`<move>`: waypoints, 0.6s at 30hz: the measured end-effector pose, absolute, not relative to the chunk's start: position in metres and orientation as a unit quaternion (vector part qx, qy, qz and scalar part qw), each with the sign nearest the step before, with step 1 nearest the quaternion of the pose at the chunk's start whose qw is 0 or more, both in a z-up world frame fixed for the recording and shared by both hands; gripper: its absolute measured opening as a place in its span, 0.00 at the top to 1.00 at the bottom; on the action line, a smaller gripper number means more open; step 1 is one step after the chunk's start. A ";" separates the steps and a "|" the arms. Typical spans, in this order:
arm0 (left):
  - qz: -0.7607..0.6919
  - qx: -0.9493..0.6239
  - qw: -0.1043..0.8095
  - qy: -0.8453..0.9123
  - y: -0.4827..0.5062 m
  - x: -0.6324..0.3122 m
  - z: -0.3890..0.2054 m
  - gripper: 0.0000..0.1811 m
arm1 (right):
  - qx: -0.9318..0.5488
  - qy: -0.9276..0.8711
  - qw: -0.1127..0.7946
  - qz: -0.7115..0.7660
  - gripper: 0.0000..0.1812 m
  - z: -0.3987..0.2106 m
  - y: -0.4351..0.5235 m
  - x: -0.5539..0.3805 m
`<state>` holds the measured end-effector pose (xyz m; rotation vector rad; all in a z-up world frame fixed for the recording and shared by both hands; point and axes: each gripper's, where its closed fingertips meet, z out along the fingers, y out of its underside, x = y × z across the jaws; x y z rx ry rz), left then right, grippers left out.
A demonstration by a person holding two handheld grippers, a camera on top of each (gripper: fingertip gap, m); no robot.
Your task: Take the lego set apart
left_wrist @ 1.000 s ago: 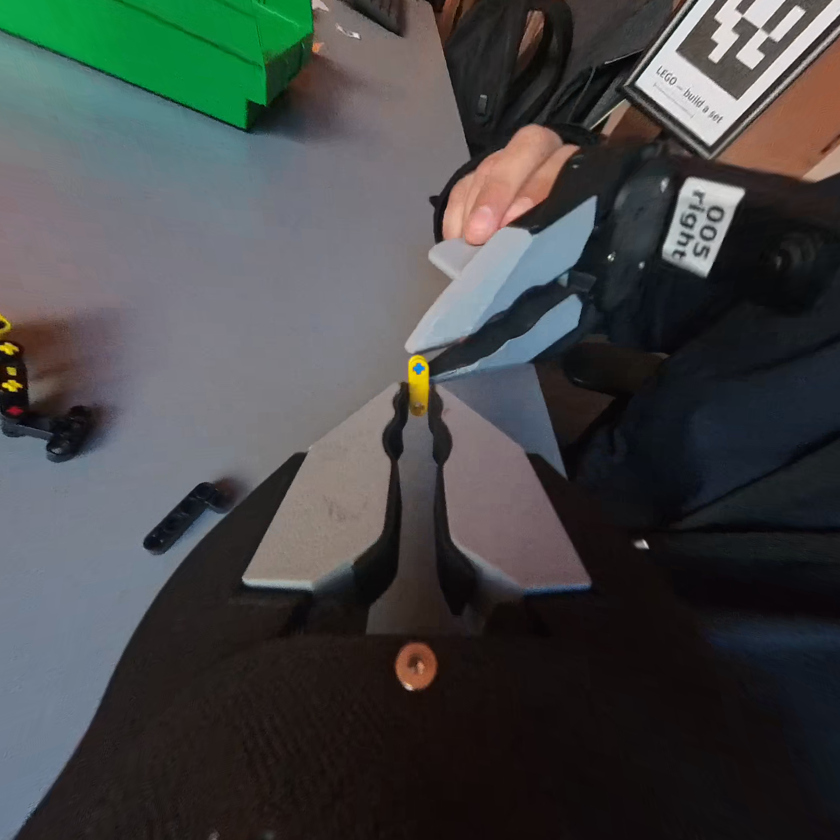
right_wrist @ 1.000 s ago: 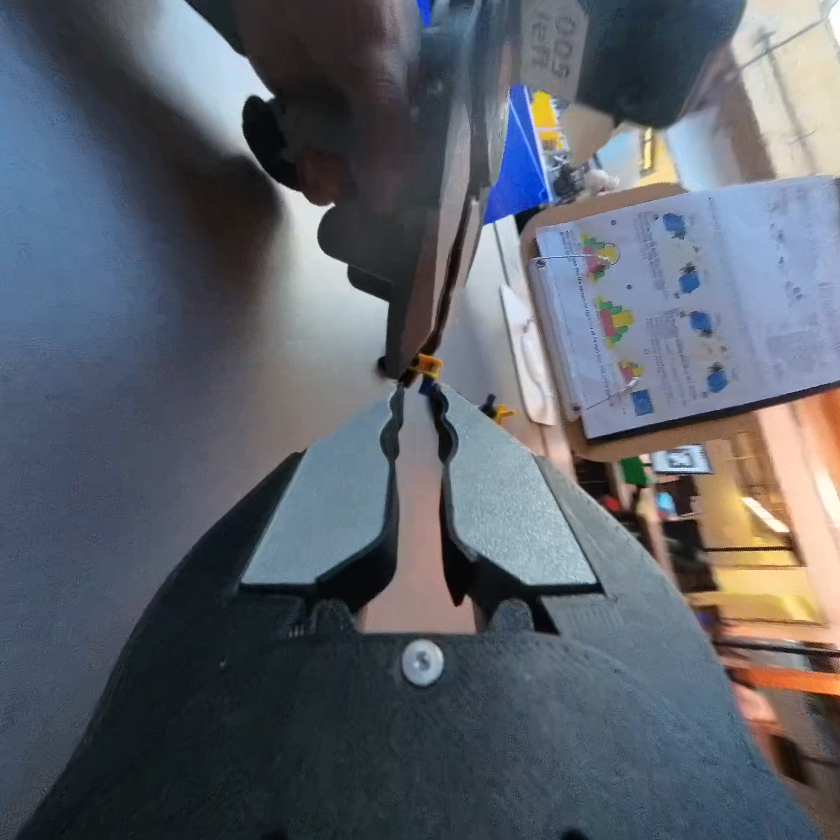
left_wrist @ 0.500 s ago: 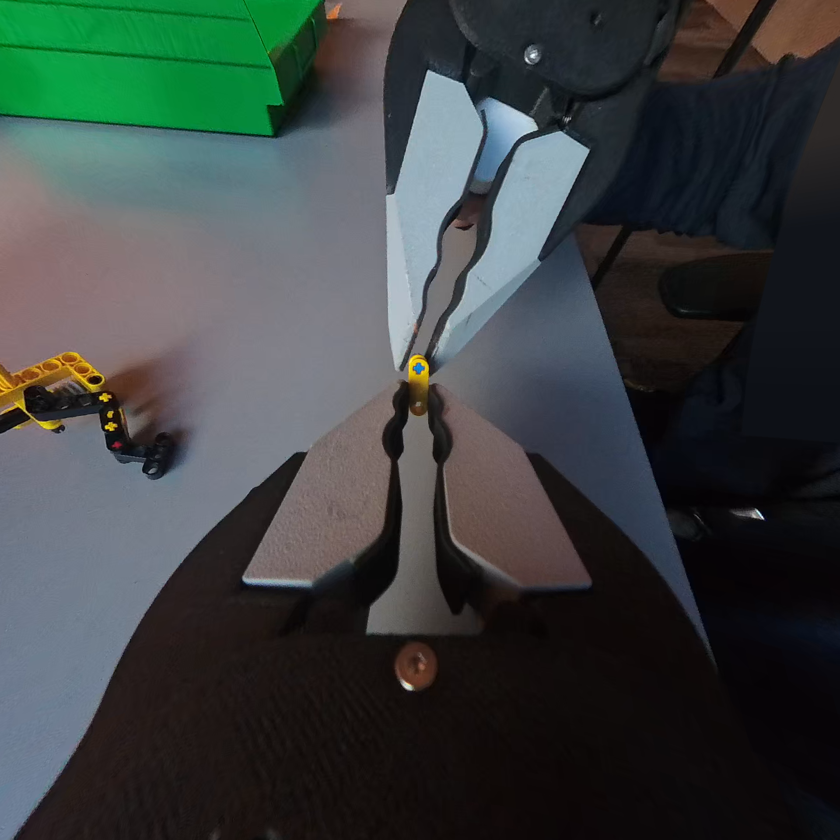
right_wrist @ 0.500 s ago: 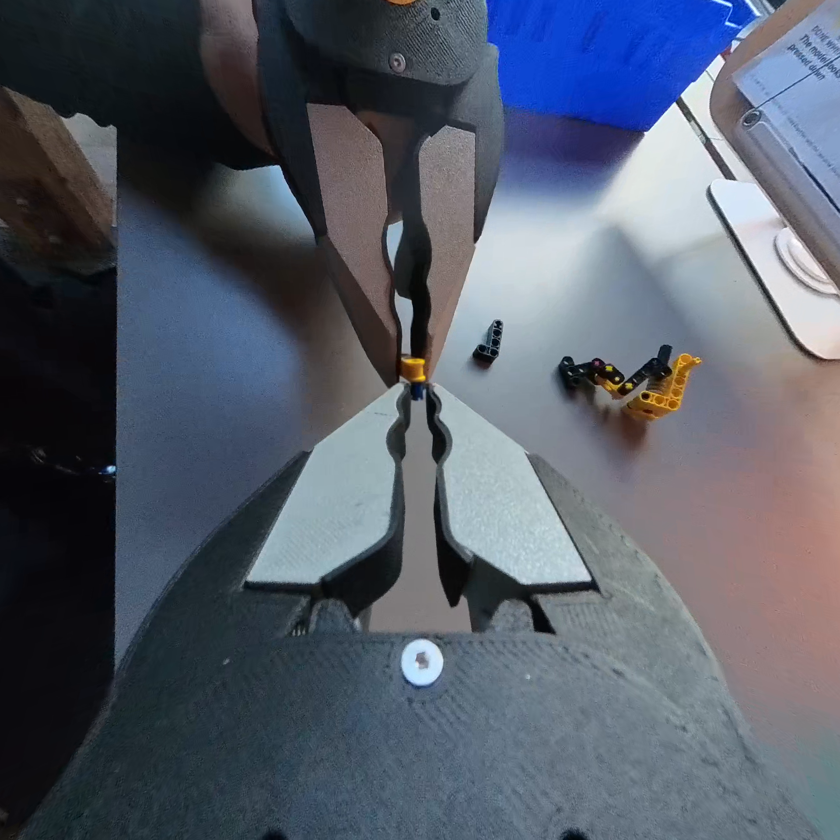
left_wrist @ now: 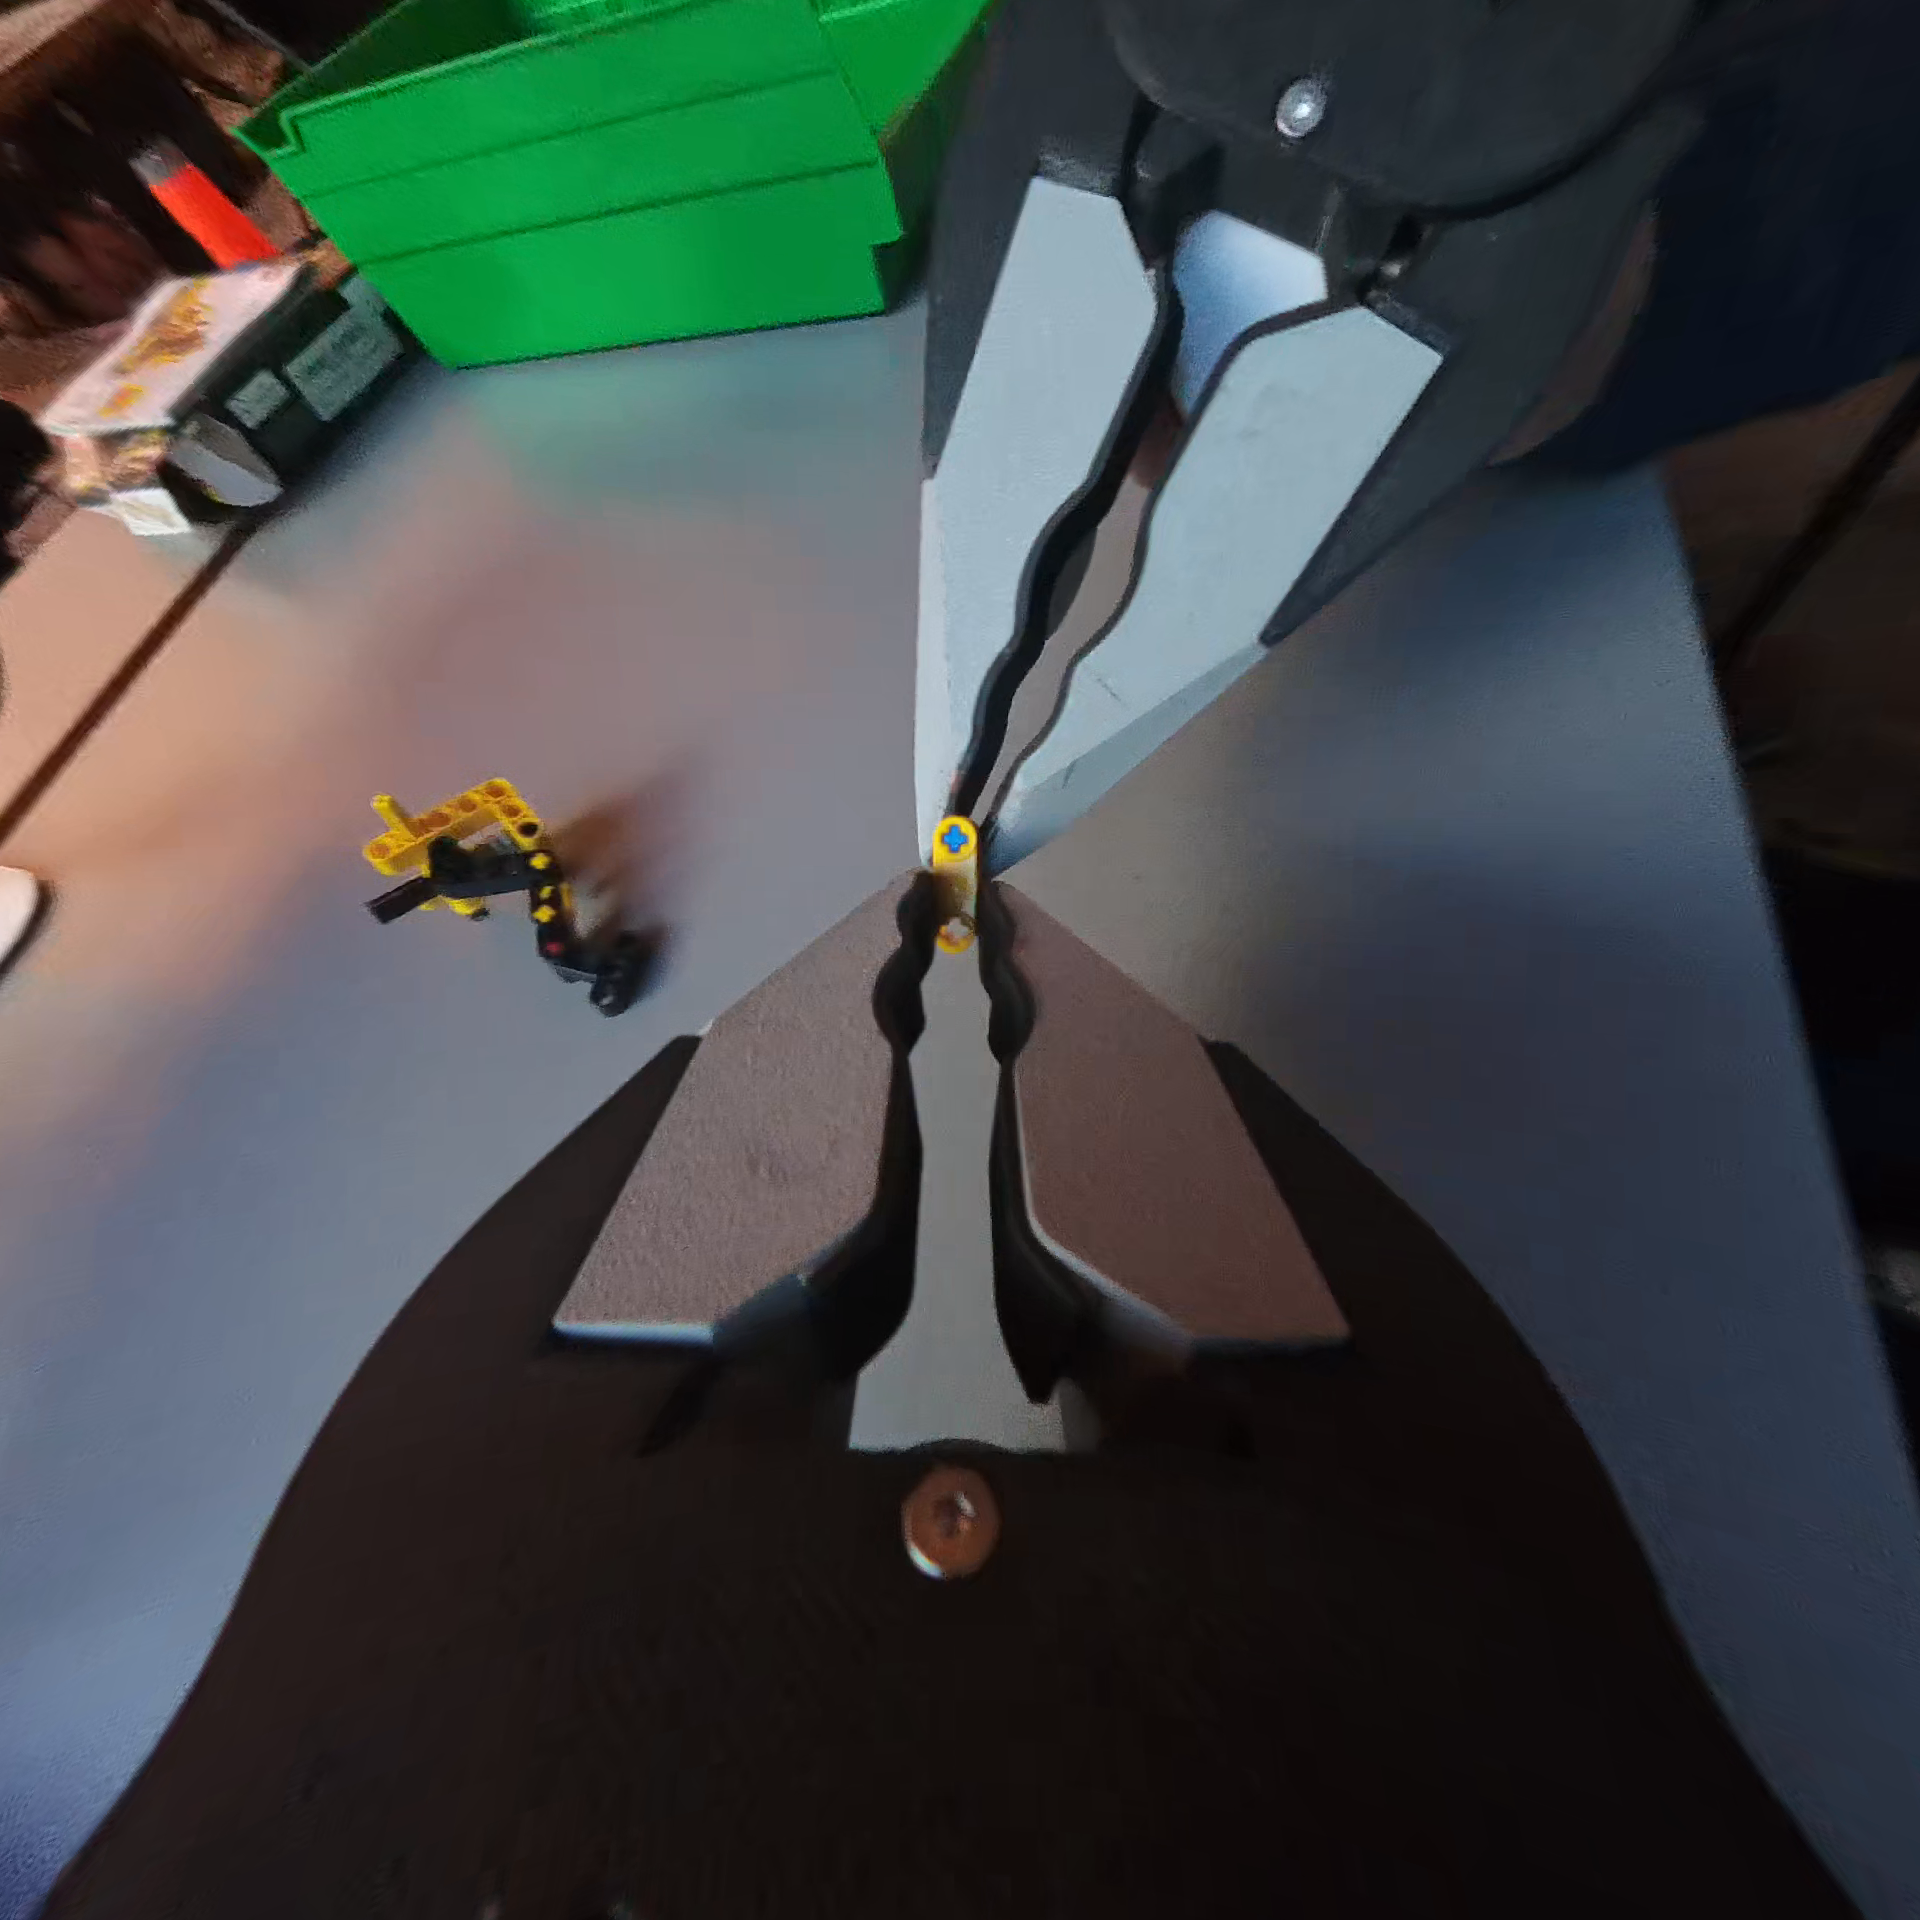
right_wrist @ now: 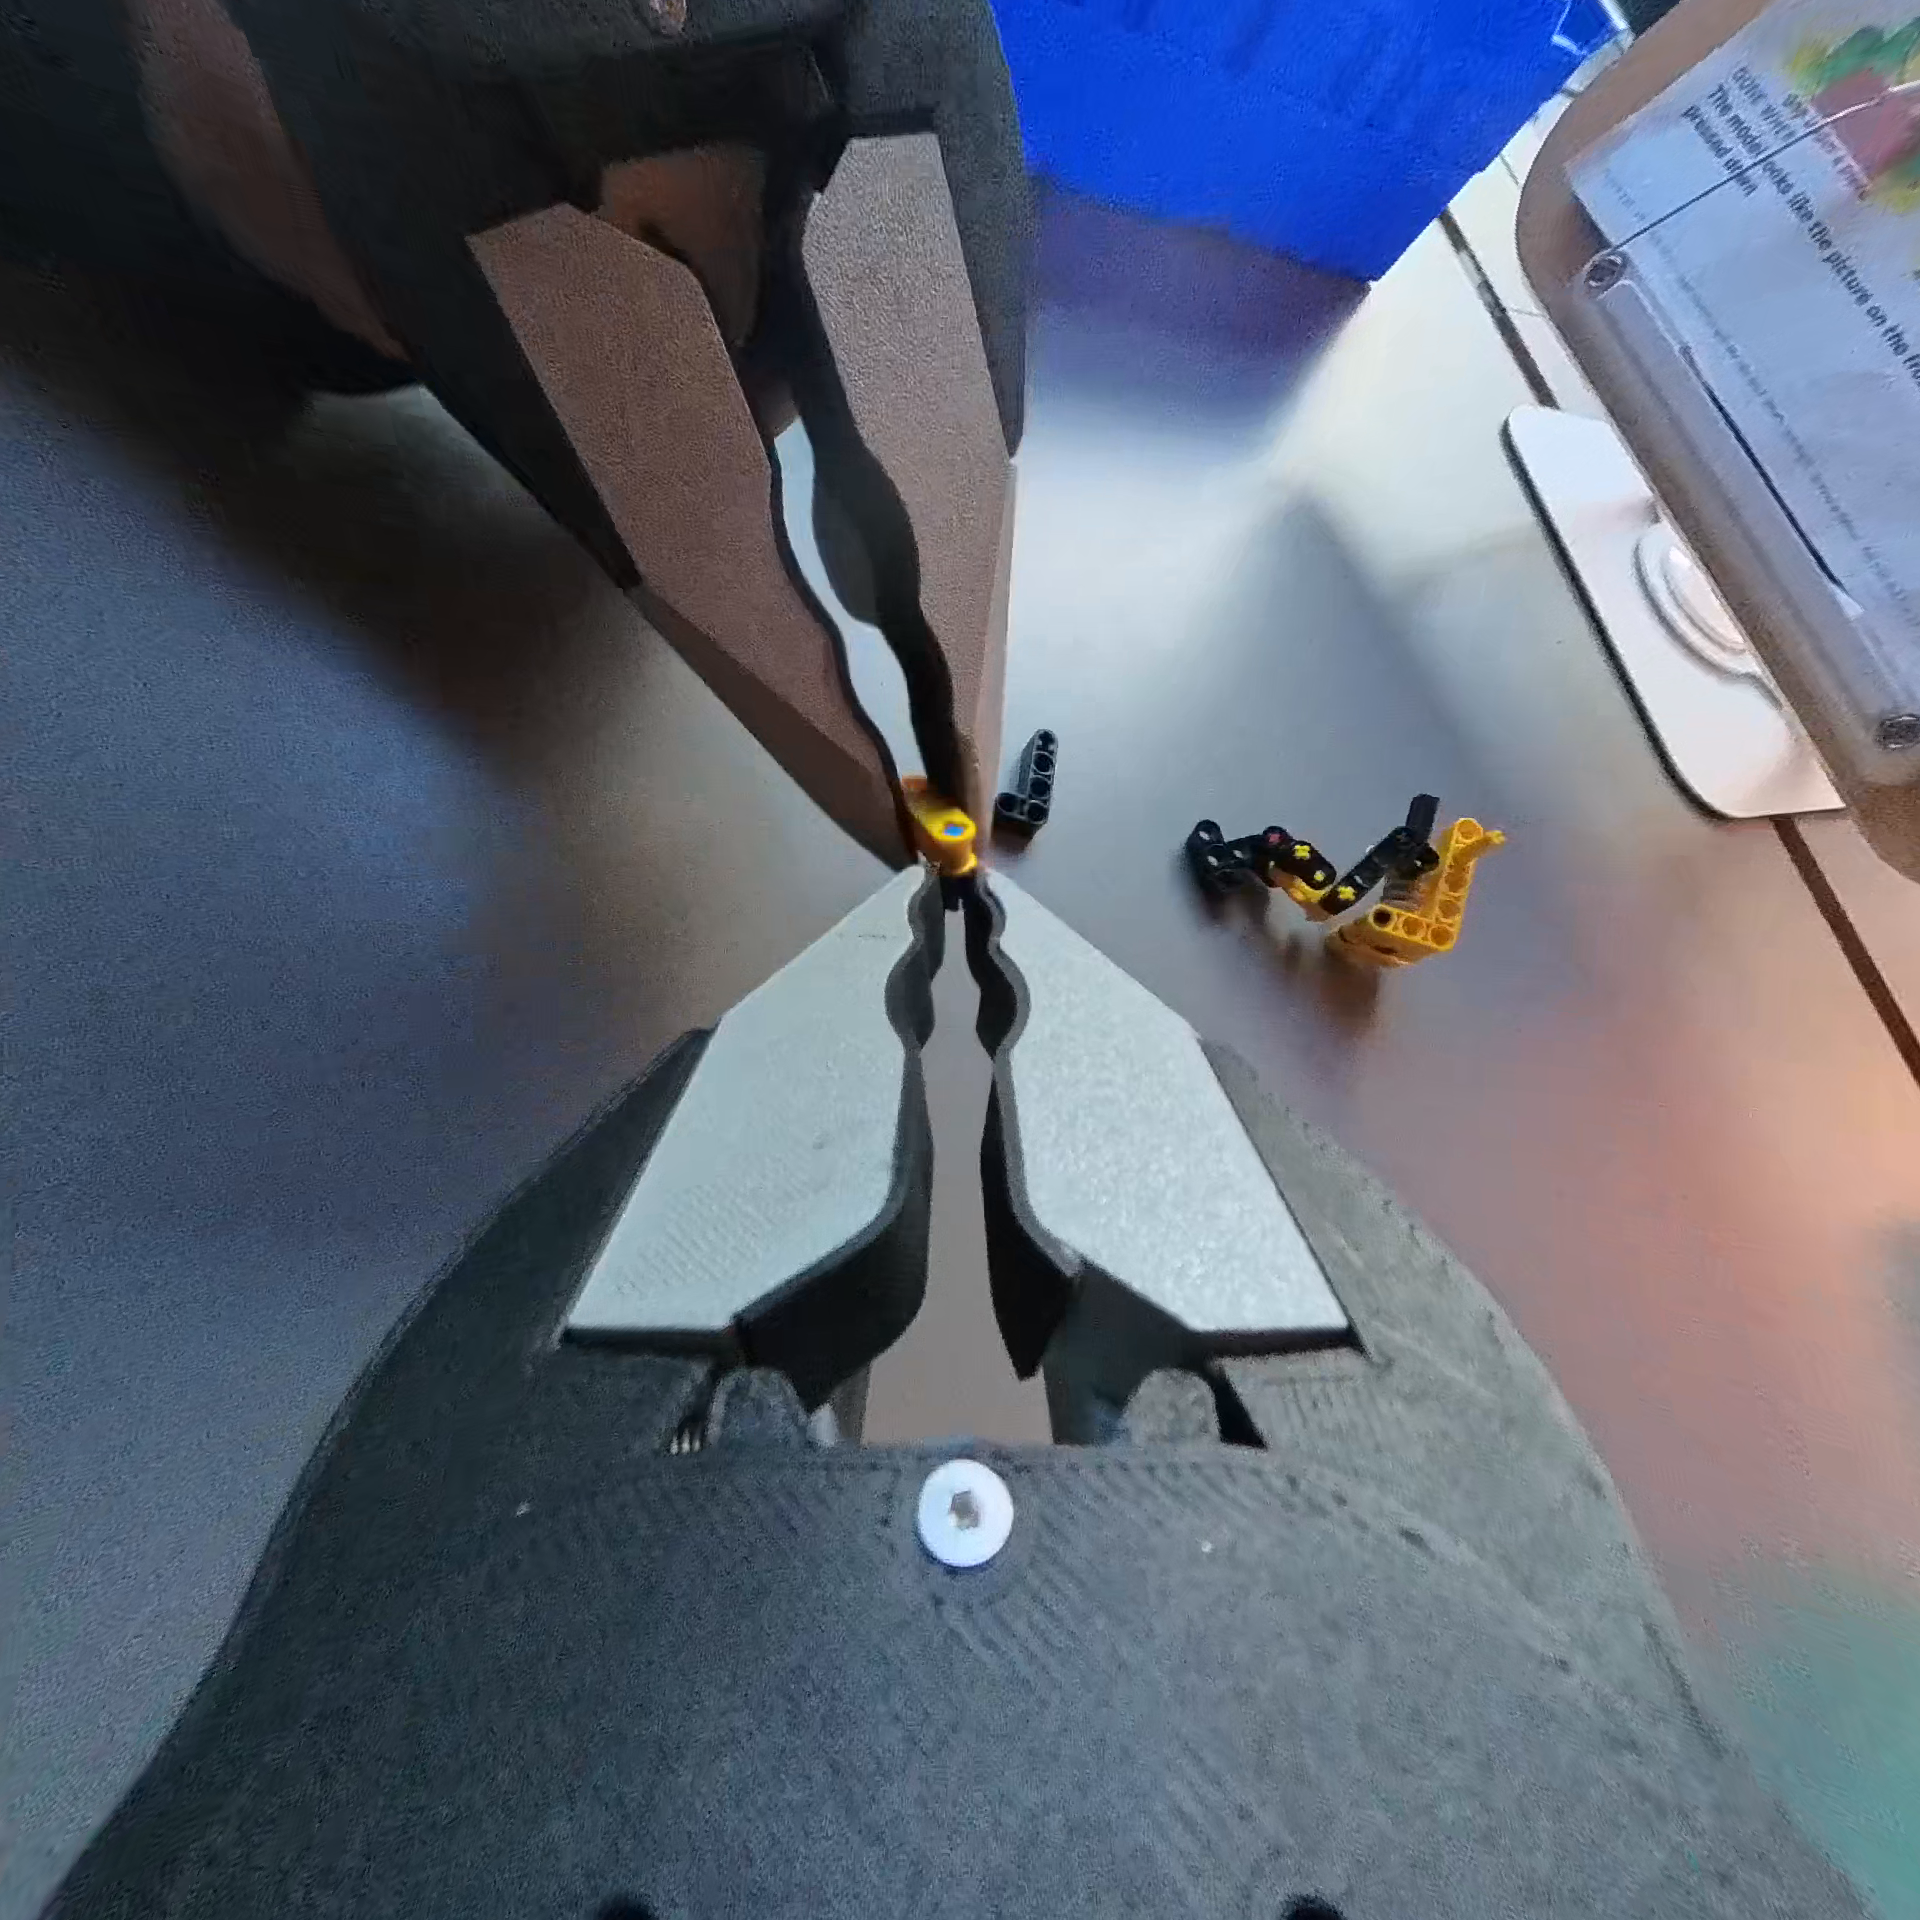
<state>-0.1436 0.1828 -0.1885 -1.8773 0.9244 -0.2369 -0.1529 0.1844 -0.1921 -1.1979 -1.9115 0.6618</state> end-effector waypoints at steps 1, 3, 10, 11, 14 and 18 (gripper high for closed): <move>-0.097 -0.777 0.495 0.377 0.185 -0.146 -0.191 0.98 | -0.468 -0.755 0.375 0.265 0.99 -0.195 0.186 -0.155; -0.163 -0.785 0.495 0.334 0.186 -0.148 -0.192 0.98 | -0.463 -0.756 0.366 0.283 0.99 -0.197 0.188 -0.158; -0.103 -0.796 0.491 0.339 0.193 -0.155 -0.199 0.98 | -0.469 -0.745 0.333 0.339 0.98 -0.208 0.193 -0.163; -0.090 -0.791 0.495 0.348 0.193 -0.154 -0.199 0.98 | -0.479 -0.731 0.315 0.370 0.98 -0.206 0.192 -0.162; -0.088 -0.778 0.519 0.343 0.193 -0.153 -0.190 0.97 | -0.494 -0.702 0.268 0.437 0.98 -0.200 0.192 -0.163; -0.078 -0.786 0.505 0.349 0.197 -0.155 -0.199 0.97 | -0.471 -0.738 0.285 0.390 0.99 -0.204 0.195 -0.165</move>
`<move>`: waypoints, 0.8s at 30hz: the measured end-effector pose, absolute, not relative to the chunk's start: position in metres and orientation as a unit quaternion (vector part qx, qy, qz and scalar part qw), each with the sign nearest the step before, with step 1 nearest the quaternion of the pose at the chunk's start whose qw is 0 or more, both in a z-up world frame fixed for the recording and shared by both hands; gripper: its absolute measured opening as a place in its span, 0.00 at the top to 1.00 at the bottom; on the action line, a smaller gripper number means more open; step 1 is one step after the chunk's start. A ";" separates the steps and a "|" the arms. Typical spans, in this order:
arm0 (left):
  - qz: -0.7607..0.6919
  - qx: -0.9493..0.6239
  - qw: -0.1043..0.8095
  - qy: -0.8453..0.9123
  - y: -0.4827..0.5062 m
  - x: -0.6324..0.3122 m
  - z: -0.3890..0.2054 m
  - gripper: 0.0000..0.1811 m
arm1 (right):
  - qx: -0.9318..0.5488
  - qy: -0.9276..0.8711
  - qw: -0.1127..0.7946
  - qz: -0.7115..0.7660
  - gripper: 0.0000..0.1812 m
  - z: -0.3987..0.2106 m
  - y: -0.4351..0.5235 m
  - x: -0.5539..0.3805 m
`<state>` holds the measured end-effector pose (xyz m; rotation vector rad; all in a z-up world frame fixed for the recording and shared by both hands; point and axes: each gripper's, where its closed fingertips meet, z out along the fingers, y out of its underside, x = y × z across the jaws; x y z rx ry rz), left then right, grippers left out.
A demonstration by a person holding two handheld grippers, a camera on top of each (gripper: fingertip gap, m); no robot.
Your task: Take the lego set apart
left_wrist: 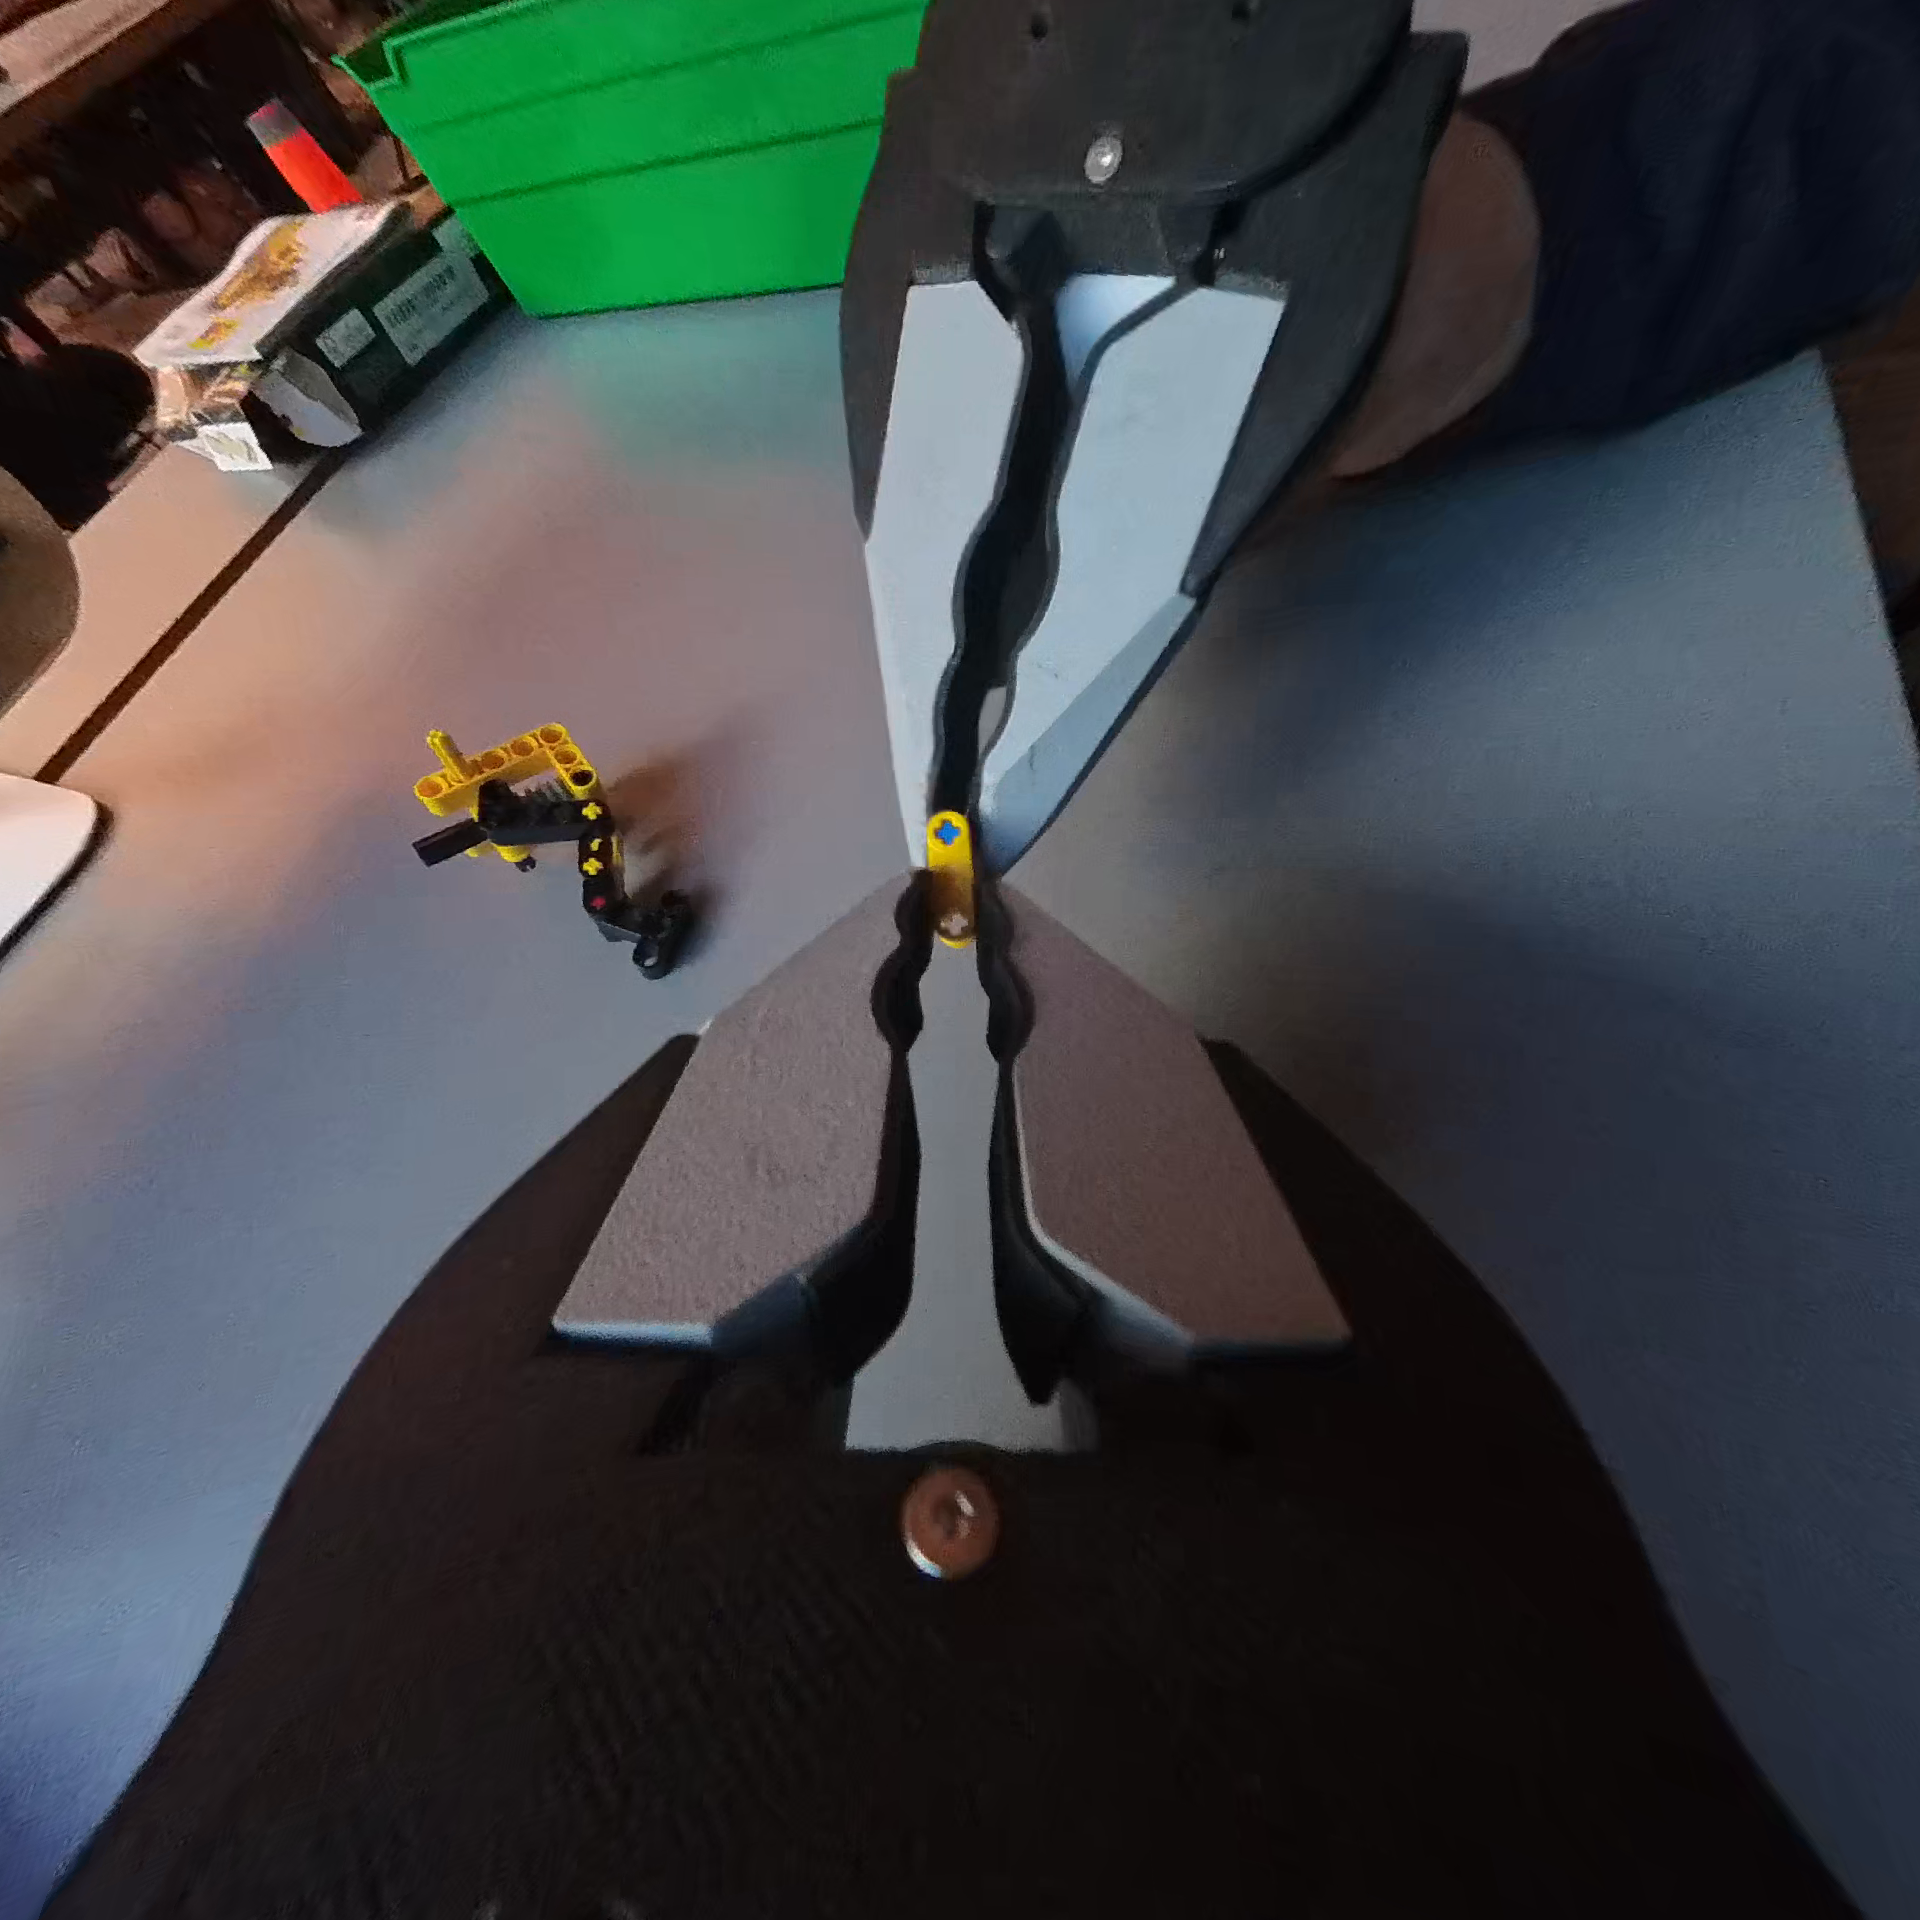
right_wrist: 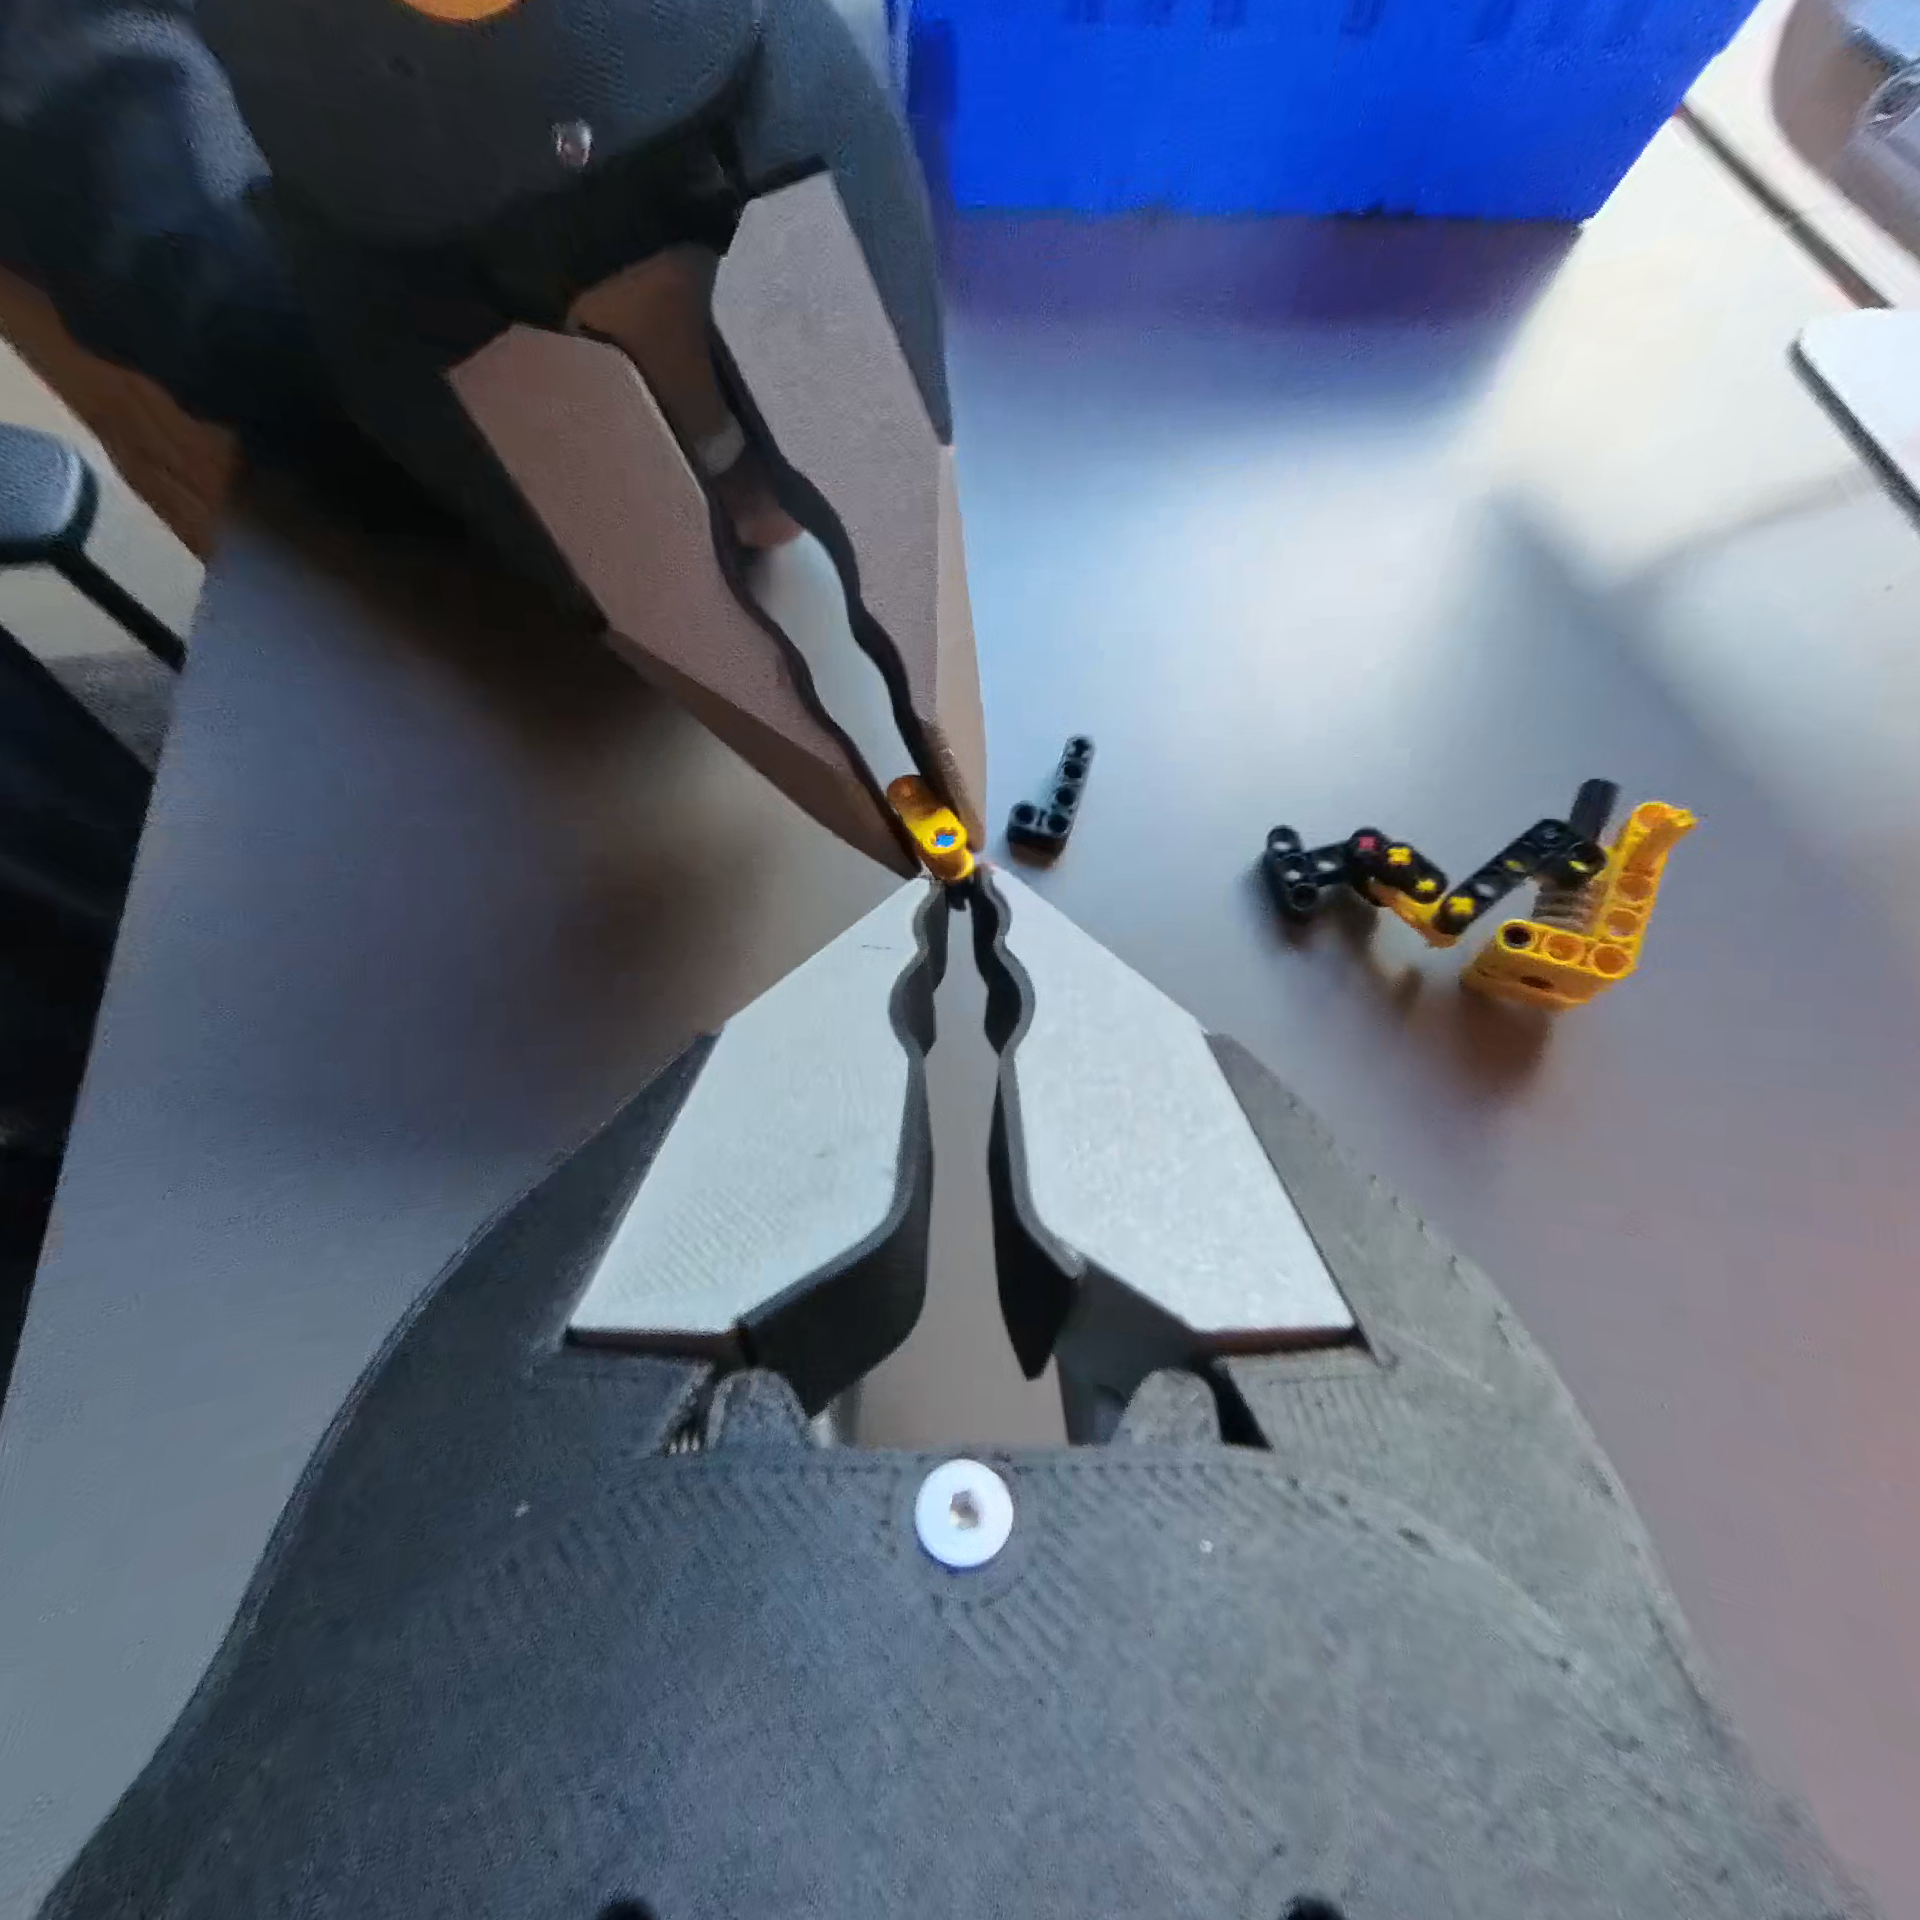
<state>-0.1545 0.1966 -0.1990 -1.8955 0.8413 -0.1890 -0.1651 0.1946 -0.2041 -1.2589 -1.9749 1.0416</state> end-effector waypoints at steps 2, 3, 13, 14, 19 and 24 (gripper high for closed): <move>-0.085 -0.784 0.509 0.345 0.197 -0.157 -0.197 0.97 | -0.481 -0.720 0.271 0.420 0.99 -0.204 0.193 -0.167; -0.083 -0.785 0.505 0.348 0.196 -0.157 -0.199 0.97 | -0.485 -0.720 0.263 0.421 0.98 -0.204 0.193 -0.167; -0.124 -0.768 0.537 0.326 0.197 -0.152 -0.184 0.97 | -0.492 -0.722 0.275 0.402 1.00 -0.207 0.190 -0.171; -0.138 -0.768 0.535 0.323 0.197 -0.151 -0.184 0.97 | -0.485 -0.722 0.281 0.404 1.00 -0.205 0.190 -0.170; -0.179 -0.768 0.538 0.297 0.197 -0.151 -0.177 0.97 | -0.472 -0.707 0.303 0.432 1.00 -0.187 0.196 -0.161; -0.186 -0.765 0.544 0.290 0.198 -0.153 -0.175 0.97 | -0.460 -0.706 0.294 0.451 0.94 -0.180 0.191 -0.159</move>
